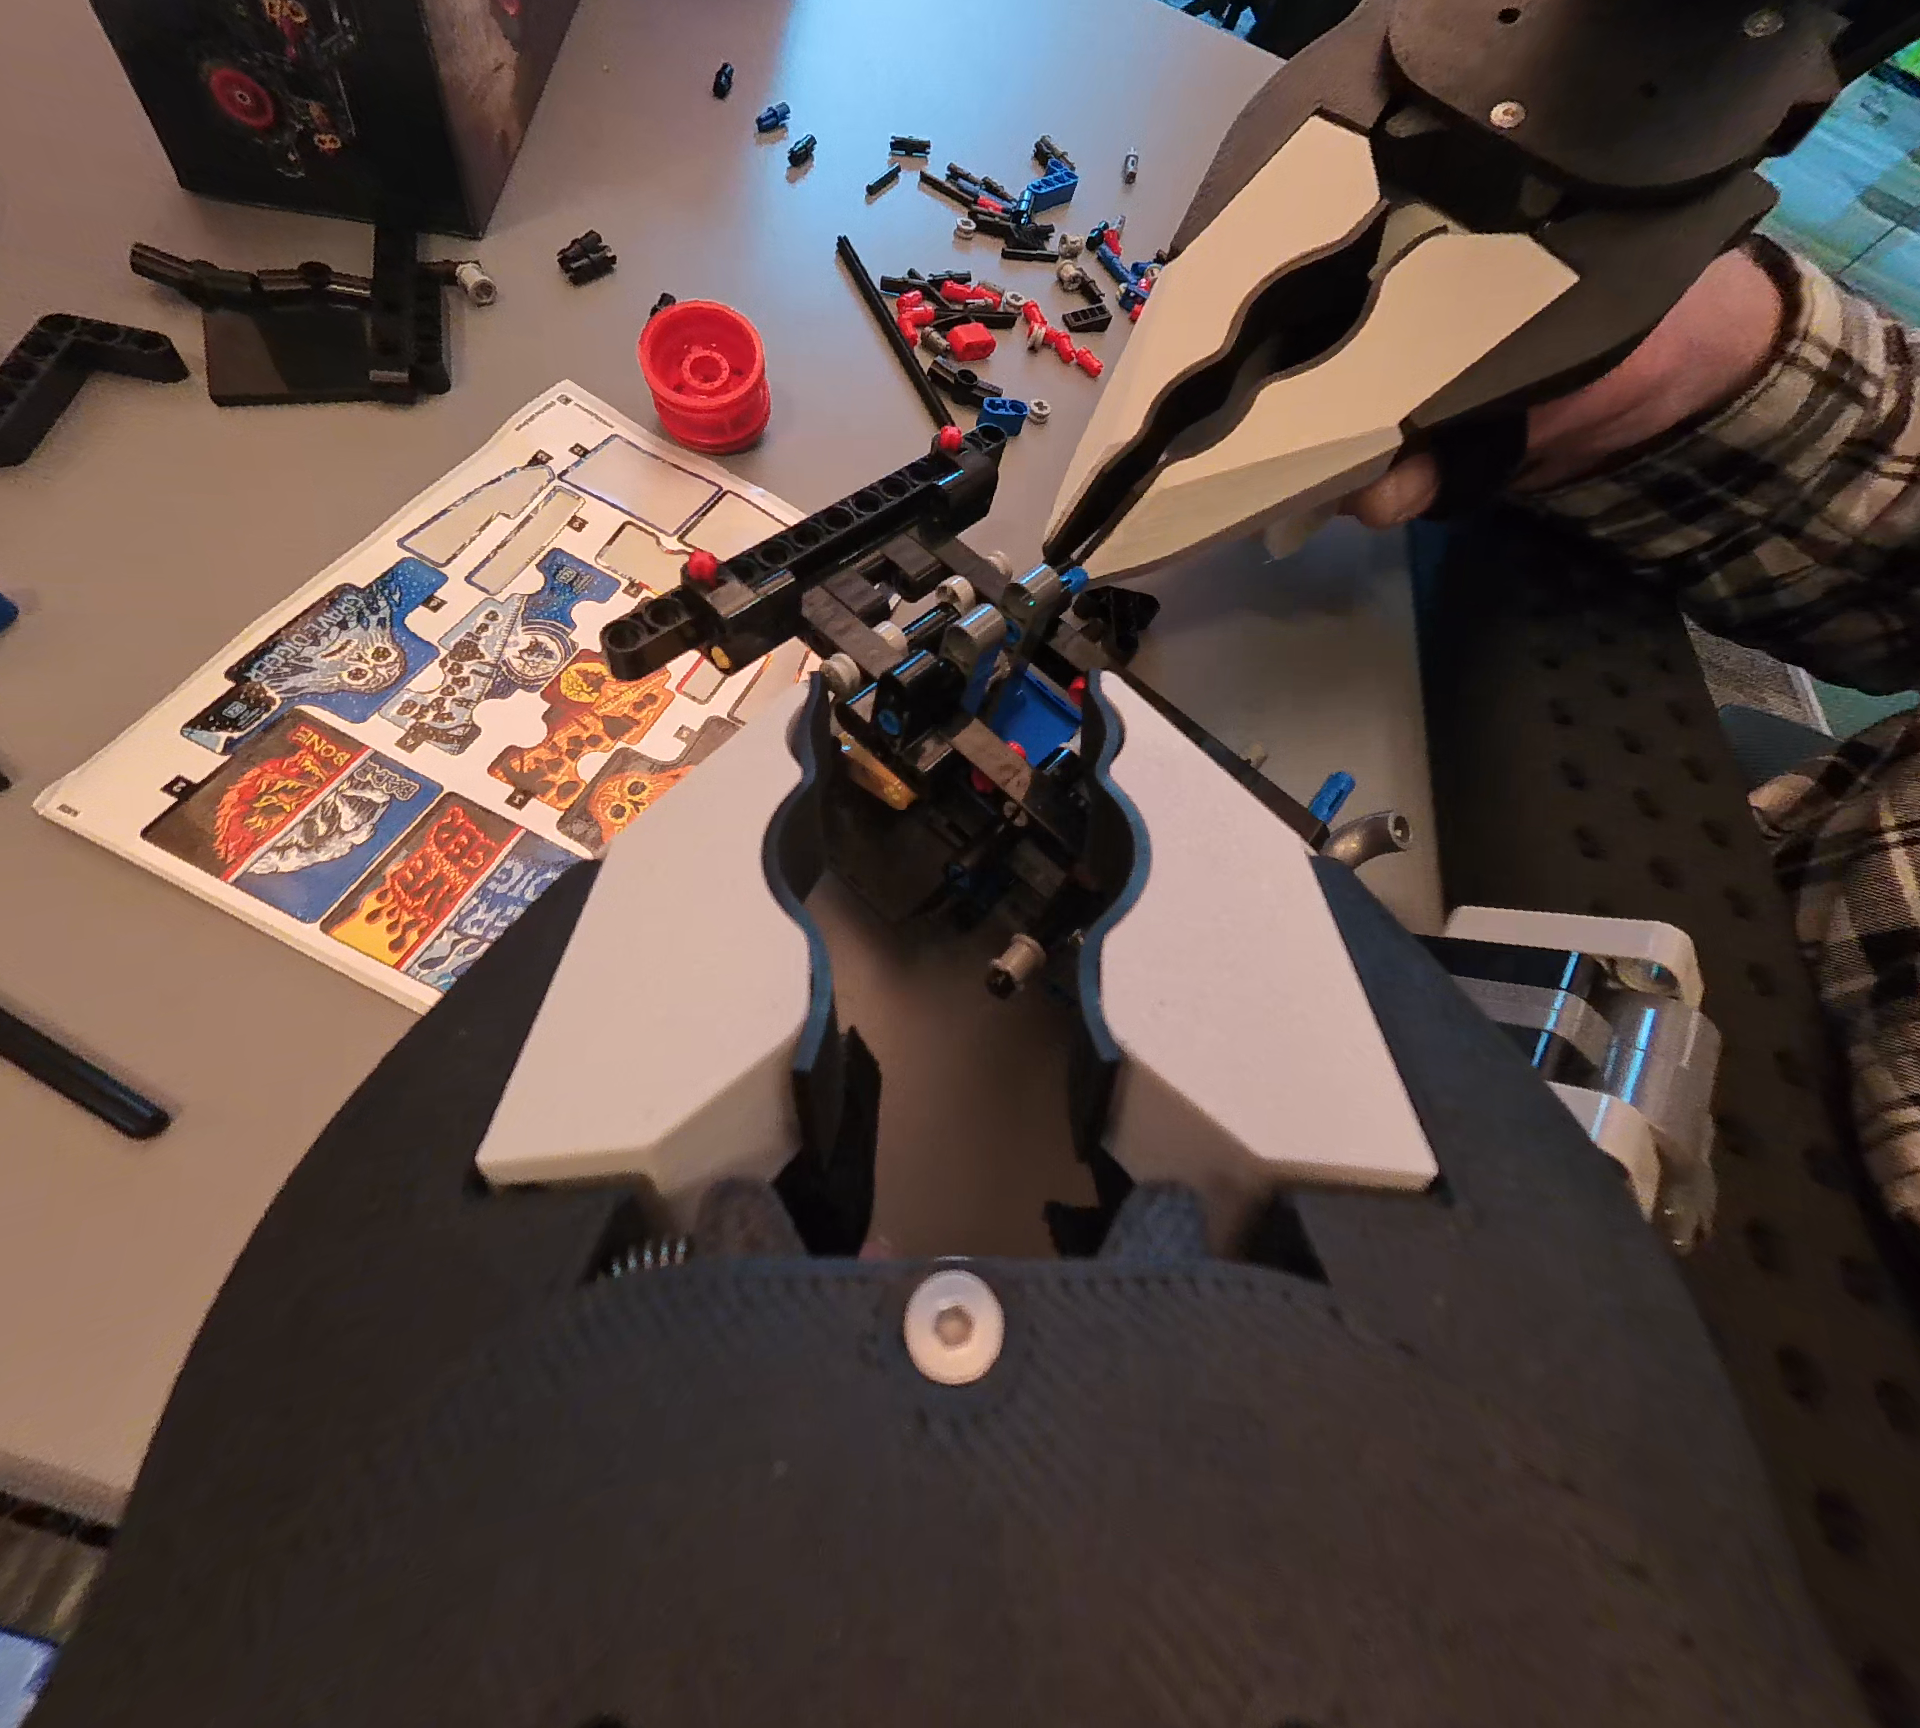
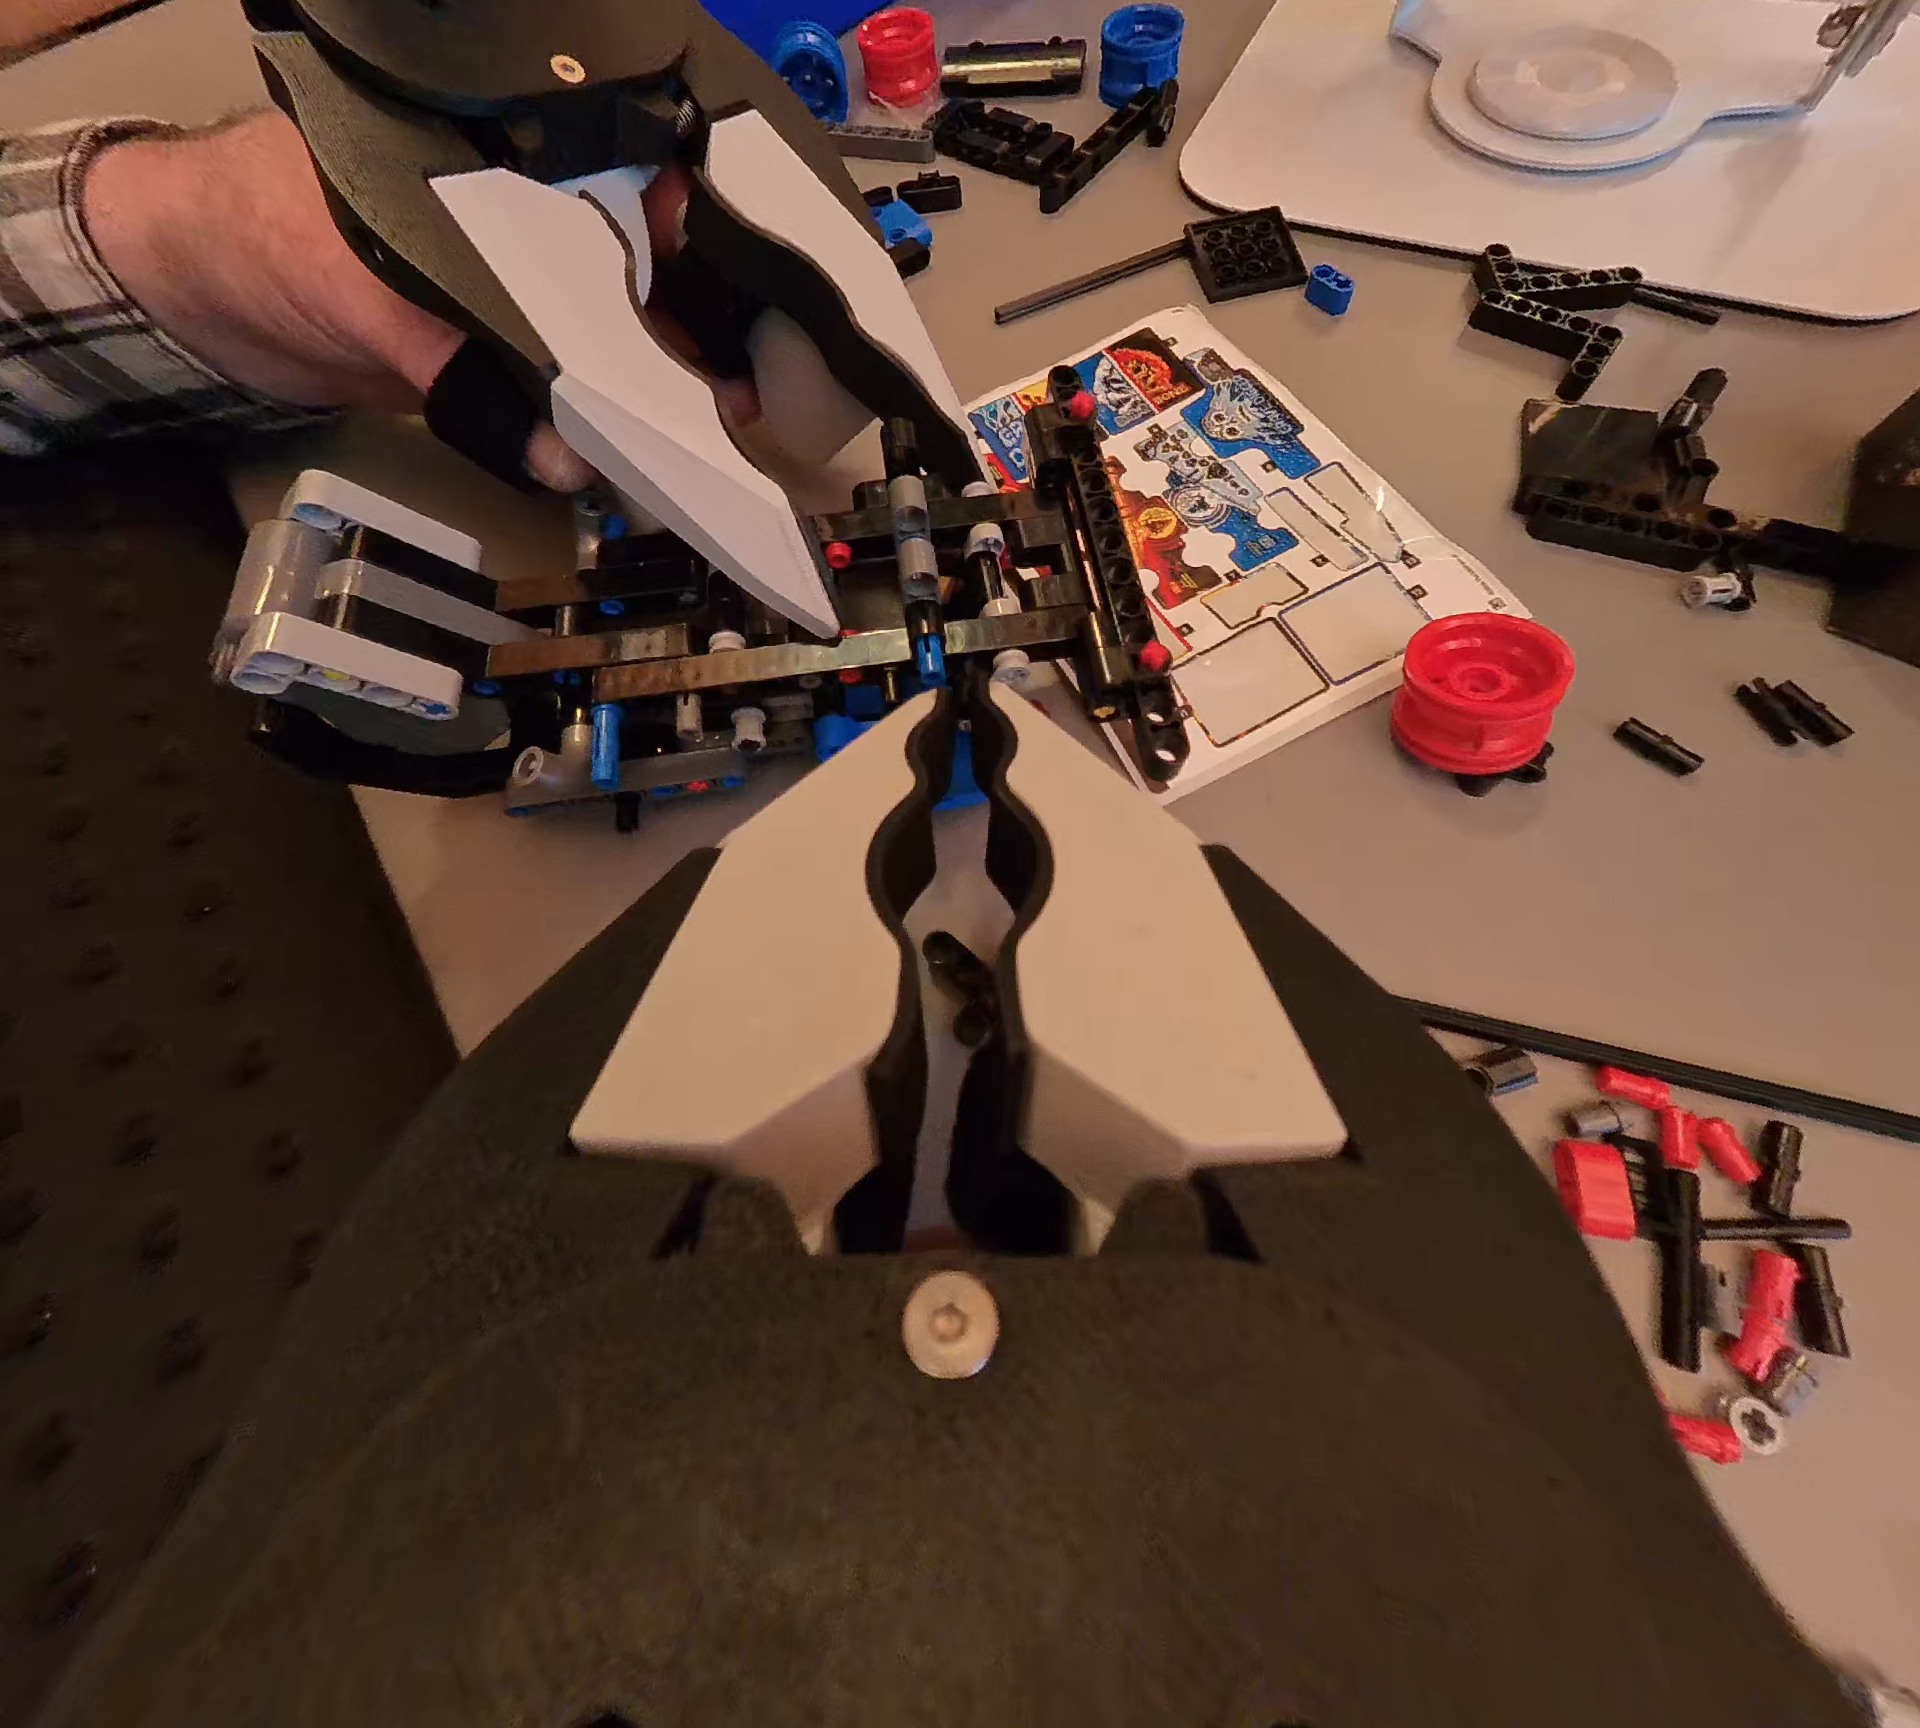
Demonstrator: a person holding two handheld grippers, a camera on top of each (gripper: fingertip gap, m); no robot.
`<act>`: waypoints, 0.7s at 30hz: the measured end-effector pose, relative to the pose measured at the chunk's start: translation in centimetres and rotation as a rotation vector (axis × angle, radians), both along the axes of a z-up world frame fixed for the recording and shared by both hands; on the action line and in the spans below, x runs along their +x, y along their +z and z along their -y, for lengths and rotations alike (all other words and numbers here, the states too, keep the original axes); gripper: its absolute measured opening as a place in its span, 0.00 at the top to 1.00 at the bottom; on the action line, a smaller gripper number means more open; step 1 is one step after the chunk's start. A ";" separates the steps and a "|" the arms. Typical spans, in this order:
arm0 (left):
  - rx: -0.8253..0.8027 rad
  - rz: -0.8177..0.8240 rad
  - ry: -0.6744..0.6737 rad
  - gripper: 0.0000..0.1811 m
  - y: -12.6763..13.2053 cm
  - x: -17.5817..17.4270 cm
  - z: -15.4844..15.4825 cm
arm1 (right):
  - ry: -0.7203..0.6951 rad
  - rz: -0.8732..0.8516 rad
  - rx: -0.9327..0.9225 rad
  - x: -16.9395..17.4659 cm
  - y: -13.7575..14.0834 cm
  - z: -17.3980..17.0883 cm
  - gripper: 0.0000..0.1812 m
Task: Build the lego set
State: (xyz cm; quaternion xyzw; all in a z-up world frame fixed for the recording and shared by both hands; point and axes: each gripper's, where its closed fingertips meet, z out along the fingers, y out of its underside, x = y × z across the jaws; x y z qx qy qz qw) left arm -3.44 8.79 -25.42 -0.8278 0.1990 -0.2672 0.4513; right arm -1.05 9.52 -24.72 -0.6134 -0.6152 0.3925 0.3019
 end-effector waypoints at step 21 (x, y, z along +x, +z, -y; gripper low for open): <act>-0.011 0.013 -0.005 0.75 0.0 0.0 0.0 | 0.076 -0.032 -0.076 0.1 -0.3 0.1 1.00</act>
